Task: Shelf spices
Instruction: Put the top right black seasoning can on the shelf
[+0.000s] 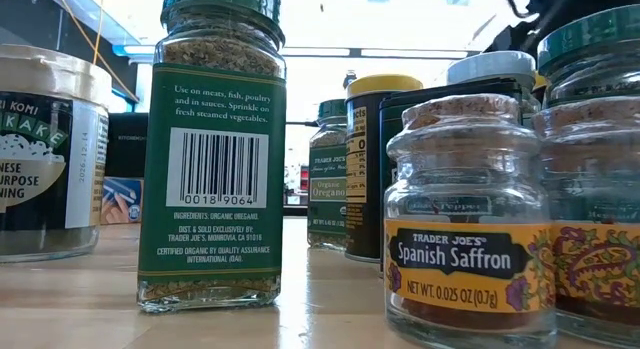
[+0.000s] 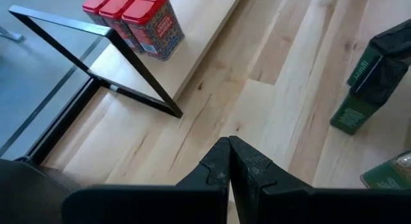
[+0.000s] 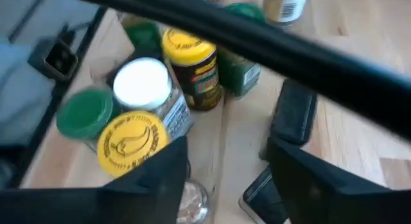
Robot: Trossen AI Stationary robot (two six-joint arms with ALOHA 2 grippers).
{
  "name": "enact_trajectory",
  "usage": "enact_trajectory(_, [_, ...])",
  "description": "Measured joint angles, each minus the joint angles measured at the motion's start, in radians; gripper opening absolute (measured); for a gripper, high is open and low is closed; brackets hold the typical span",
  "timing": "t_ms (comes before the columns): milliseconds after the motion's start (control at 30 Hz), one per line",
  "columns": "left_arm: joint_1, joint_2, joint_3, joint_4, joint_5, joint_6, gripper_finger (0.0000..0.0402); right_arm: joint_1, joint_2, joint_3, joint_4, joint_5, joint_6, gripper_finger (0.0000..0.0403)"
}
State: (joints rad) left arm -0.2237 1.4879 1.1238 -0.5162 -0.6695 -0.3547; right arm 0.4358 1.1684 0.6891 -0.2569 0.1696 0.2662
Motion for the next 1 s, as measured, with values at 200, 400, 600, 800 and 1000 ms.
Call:
enact_trajectory(200, [0.003, 0.000, -0.065, 0.036, -0.023, -0.022, 0.0000, 0.034, 0.057, 0.000, 0.006, 0.187, 0.167, 0.0250])
enact_trajectory(400, [0.007, 0.001, -0.099, 0.066, -0.020, -0.061, 0.0000, 0.086, 0.169, 0.056, -0.059, 0.351, 0.280, 0.0251])
enact_trajectory(600, [0.007, 0.001, -0.101, 0.079, -0.019, -0.062, 0.0000, 0.102, 0.266, 0.146, -0.225, 0.469, 0.415, 0.0251])
enact_trajectory(800, [0.007, 0.001, -0.101, 0.083, -0.015, -0.062, 0.0000, 0.102, 0.308, 0.147, -0.251, 0.440, 0.496, 0.0251])
enact_trajectory(1000, [0.007, 0.001, -0.102, 0.101, -0.014, -0.062, 0.0000, 0.102, 0.337, 0.147, -0.254, 0.428, 0.496, 0.0247])
